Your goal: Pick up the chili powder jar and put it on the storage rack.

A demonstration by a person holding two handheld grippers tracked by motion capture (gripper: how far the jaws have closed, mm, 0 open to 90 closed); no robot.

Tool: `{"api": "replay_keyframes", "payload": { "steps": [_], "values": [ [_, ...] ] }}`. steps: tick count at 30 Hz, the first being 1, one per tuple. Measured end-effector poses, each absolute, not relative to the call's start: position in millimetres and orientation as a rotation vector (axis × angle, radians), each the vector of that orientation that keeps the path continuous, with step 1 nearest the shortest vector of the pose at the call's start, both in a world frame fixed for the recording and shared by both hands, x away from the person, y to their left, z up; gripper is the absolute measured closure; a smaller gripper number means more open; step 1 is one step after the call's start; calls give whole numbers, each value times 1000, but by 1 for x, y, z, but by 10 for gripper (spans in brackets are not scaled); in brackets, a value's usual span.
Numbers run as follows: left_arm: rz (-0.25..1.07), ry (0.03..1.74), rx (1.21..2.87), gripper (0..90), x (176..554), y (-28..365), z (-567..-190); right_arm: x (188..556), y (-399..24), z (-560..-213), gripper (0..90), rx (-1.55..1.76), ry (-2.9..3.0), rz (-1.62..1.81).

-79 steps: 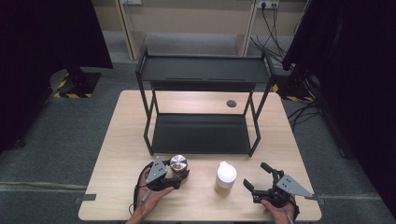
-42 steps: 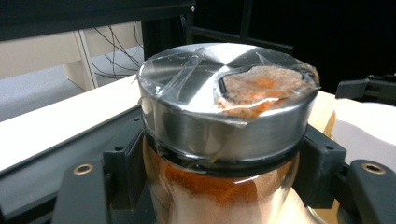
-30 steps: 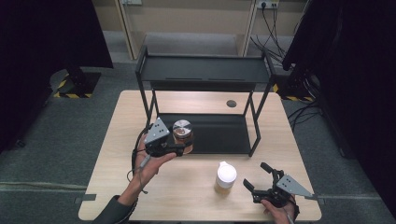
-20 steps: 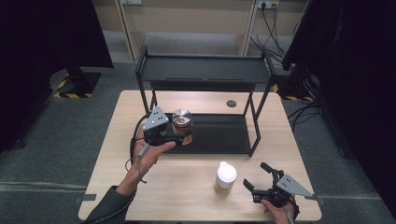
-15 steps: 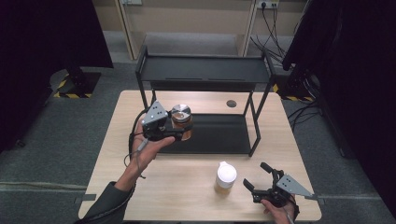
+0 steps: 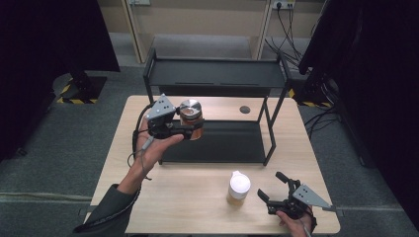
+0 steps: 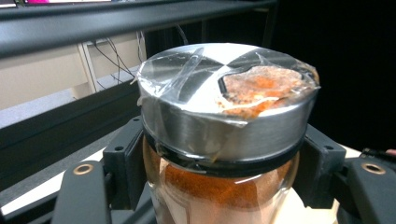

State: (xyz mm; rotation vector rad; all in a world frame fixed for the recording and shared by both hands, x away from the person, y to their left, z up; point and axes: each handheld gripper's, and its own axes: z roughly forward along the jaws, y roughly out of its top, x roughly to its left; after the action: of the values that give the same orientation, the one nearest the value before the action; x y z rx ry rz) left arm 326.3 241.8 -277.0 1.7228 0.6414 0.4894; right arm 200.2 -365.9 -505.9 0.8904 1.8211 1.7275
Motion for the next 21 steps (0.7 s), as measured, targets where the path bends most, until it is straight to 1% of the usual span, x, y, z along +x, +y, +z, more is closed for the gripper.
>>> {"api": "replay_keyframes", "payload": {
  "steps": [21],
  "values": [
    [544,669,1730,303,331,250,-224,200,-366,-506,27,892,1824,1721]
  ]
}}
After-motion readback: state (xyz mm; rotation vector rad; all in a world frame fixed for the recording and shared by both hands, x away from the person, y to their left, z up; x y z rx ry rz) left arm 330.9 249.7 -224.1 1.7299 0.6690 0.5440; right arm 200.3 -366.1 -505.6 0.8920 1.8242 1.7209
